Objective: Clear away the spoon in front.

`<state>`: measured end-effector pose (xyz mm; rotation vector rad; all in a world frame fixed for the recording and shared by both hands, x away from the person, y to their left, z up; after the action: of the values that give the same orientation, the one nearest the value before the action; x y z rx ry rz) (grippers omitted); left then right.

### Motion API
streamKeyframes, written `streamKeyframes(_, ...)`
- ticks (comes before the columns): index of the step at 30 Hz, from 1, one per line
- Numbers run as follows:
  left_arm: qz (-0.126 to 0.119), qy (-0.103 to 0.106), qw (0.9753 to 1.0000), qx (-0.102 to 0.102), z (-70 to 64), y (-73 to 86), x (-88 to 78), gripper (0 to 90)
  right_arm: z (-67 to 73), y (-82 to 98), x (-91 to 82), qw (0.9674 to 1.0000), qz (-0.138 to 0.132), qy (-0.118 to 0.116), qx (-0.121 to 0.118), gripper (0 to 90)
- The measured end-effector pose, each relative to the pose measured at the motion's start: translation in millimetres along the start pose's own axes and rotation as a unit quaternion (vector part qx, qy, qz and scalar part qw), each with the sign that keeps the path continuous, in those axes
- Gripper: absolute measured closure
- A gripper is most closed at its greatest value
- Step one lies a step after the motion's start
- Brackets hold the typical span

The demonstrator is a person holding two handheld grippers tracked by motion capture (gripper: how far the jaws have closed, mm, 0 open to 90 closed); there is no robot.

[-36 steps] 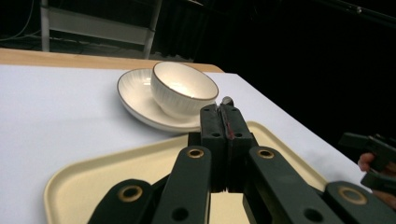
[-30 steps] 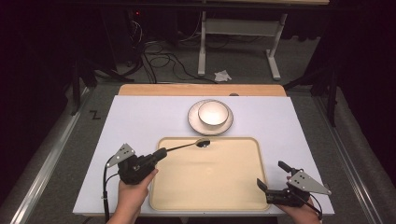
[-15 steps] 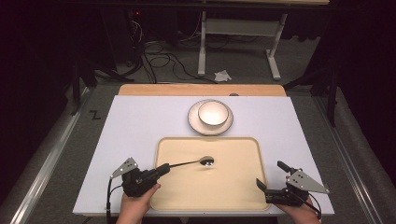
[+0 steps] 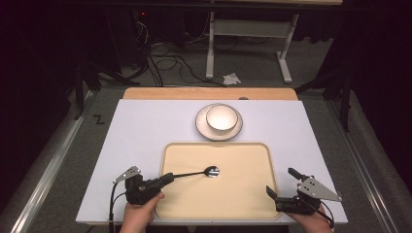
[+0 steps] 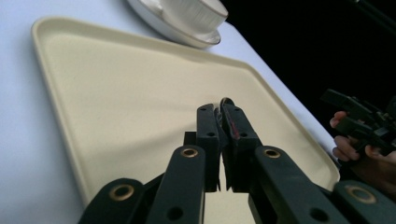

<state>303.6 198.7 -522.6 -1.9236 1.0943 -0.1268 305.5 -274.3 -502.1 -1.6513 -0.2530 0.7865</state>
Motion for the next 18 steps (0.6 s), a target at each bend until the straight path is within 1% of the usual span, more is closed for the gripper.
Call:
streamKeyframes(2,0.008,-0.007,0.9999,0.003,1.9,0.6,0.6,83.6,0.1,0.0,-0.1,1.0,0.0,0.0,0.0,0.5)
streamKeyframes(5,0.009,-0.008,0.9999,-0.001,3.3,1.8,1.4,82.8,0.4,0.2,0.3,1.0,0.002,0.001,0.0,0.6)
streamKeyframes(7,0.01,-0.008,0.9999,-0.002,2.9,2.0,1.7,80.7,0.4,0.2,0.5,1.0,0.002,0.001,-0.001,0.5)
streamKeyframes(8,0.016,-0.01,0.9998,0.001,2.4,1.9,1.6,77.8,0.7,0.3,0.5,1.0,0.003,0.001,0.0,0.6)
streamKeyframes(10,0.014,-0.011,0.9998,0.004,2.1,2.0,1.7,71.2,0.6,0.3,0.5,1.0,0.003,0.001,-0.001,0.5)
streamKeyframes(11,0.011,-0.02,0.9997,0.013,0.4,1.2,1.0,66.8,0.5,0.2,0.4,1.0,0.002,0.001,-0.001,0.6)
streamKeyframes(12,0.009,-0.02,0.9996,0.016,0.0,0.7,0.5,63.7,0.5,0.2,0.3,1.0,0.002,0.0,0.0,0.5)
streamKeyframes(14,0.005,-0.019,0.9996,0.019,-0.3,-0.3,-0.5,59.4,0.2,0.3,0.2,1.0,0.001,0.0,0.001,0.5)
streamKeyframes(18,0.001,-0.025,0.9995,0.02,-0.3,-1.3,-1.6,53.0,0.1,0.2,0.5,1.0,0.001,0.001,-0.001,0.6)
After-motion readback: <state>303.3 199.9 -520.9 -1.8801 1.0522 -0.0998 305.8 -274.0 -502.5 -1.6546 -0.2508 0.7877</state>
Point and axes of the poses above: each handheld gripper's, and its own axes: x roughly forward along the jaws, y roughly out of its underside, z roughly to its left, the point moved 1 cm from there along x, roughly forward along the jaws
